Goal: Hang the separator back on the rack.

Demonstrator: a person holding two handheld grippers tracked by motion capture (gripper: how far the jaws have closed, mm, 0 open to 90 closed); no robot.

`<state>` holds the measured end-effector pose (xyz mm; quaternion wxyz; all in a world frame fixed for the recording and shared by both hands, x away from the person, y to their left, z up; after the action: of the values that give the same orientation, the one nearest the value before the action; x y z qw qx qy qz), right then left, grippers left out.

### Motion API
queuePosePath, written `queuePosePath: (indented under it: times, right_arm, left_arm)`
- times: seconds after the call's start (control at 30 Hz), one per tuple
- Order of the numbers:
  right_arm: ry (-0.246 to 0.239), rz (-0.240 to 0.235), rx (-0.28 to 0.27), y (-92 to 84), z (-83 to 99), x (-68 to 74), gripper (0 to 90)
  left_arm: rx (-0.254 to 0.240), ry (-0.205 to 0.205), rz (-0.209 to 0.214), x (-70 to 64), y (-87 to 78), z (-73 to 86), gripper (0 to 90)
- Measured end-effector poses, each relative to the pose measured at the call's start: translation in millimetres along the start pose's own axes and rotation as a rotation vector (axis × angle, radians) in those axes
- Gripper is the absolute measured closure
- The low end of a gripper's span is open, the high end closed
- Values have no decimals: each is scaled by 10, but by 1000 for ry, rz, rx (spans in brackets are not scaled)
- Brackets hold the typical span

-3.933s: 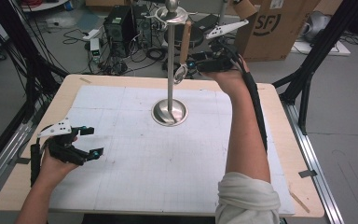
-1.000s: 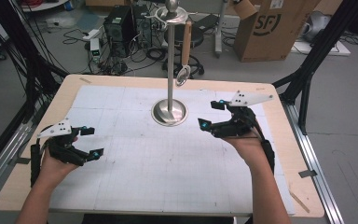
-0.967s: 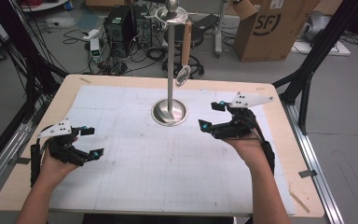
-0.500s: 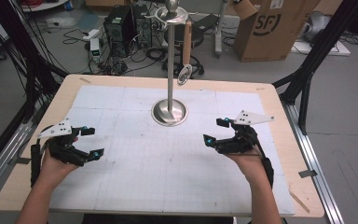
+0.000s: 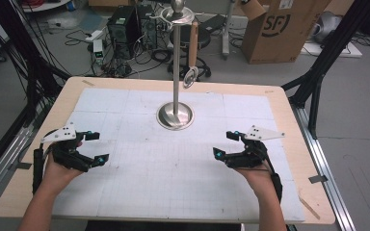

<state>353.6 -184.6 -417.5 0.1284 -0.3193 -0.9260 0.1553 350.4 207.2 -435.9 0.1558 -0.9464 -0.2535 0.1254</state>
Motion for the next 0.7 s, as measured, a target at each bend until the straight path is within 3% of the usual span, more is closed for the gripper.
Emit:
queuePosePath:
  times: [0.13,0.3,0.7]
  right_arm:
    - [13,1,12,15,56,-27,131]
    - [1,3,47,60,122,-42,131]
    - [-21,17,68,84,143,-20,131]
  left_arm:
    - [-3,-3,-2,3,-14,-2,22]
    - [-3,-6,-1,13,-1,7,22]
    - [6,-2,13,-7,49,27,22]
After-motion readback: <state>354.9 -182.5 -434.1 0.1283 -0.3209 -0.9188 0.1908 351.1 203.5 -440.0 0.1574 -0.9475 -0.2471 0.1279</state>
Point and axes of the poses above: each handheld gripper's, and its own axes: y roughly forward along the jaws, z roughly out of its underside, x roughly to its left, the point moved 9 cm from there along y, roughly forward along the jaws, and after that the axes turned 1 degree about z, right-handed, at the moved point
